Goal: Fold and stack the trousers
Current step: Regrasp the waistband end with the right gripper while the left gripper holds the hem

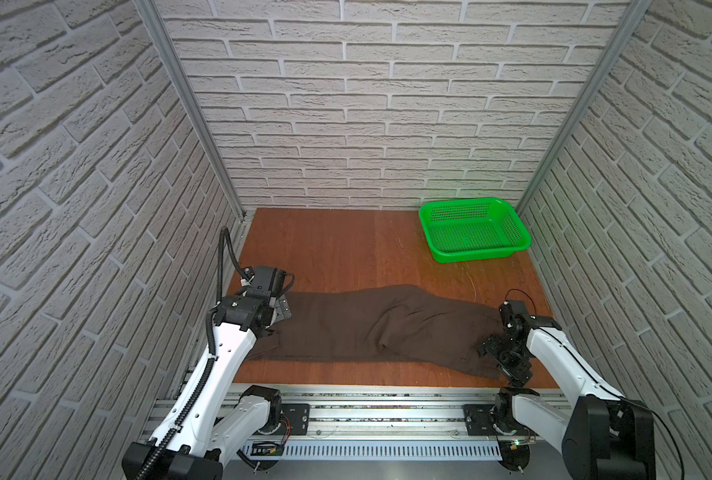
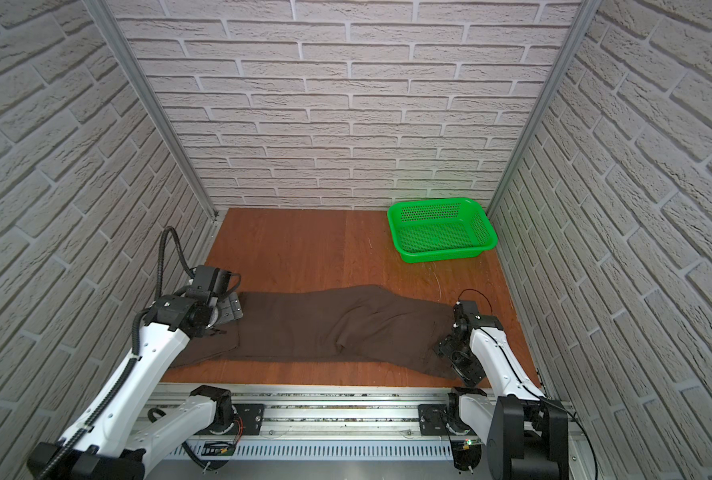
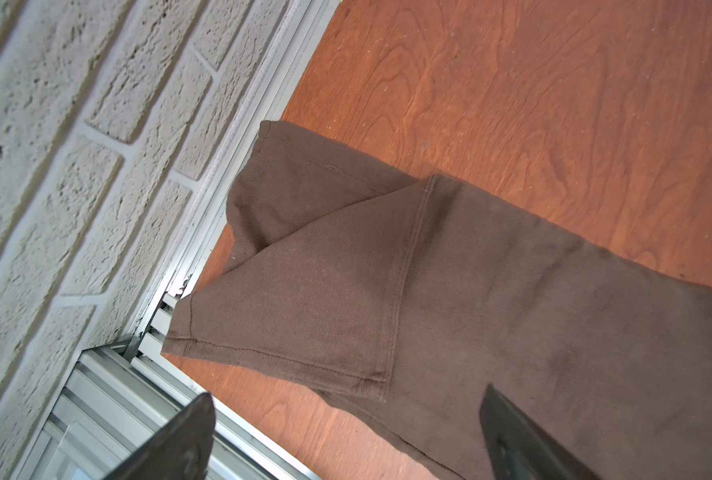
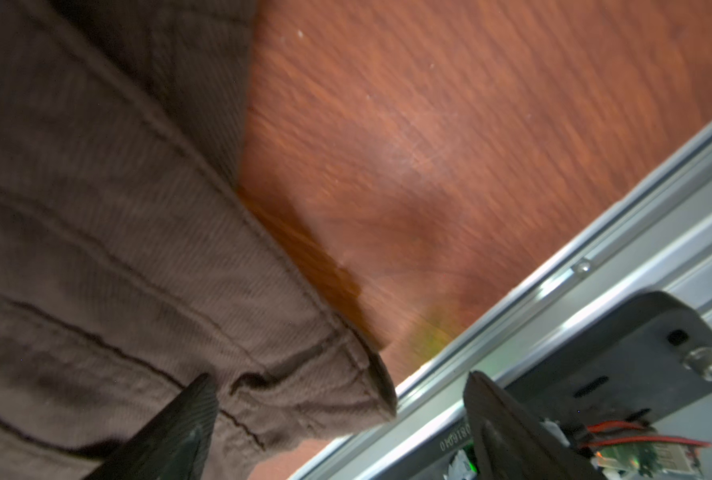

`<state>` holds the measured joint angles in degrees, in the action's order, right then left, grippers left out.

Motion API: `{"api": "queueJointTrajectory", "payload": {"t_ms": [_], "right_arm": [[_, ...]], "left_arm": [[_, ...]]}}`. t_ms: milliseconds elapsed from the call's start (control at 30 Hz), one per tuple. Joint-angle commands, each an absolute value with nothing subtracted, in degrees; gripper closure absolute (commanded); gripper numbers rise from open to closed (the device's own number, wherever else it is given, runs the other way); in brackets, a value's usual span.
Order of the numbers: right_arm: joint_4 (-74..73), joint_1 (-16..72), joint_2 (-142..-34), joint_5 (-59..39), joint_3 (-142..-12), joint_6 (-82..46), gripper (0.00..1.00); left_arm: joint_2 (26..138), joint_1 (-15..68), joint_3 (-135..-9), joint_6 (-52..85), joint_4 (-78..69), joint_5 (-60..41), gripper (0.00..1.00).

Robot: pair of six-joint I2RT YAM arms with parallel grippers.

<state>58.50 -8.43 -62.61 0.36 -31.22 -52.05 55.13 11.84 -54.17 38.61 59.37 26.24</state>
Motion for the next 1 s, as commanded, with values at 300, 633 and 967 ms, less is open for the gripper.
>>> {"api": "queueJointTrajectory", "payload": {"t_ms": [300, 633, 967], "right_arm": [[49.0, -8.5, -66.8, -5.1, -28.6, -53.5, 0.62], [62.0, -8.6, -54.0, -3.9, -38.6, -52.1, 0.9], [64.0, -8.8, -51.5, -12.1, -47.2, -55.5, 0.9]], "left_arm": [[54.5, 11.4, -55.5, 37.4, 58.4, 26.3, 0.06], [53.5, 11.4, -55.8, 38.3, 60.4, 25.8, 0.06], [51.5, 10.0, -52.3, 40.8, 60.3, 20.1, 0.02]]}}
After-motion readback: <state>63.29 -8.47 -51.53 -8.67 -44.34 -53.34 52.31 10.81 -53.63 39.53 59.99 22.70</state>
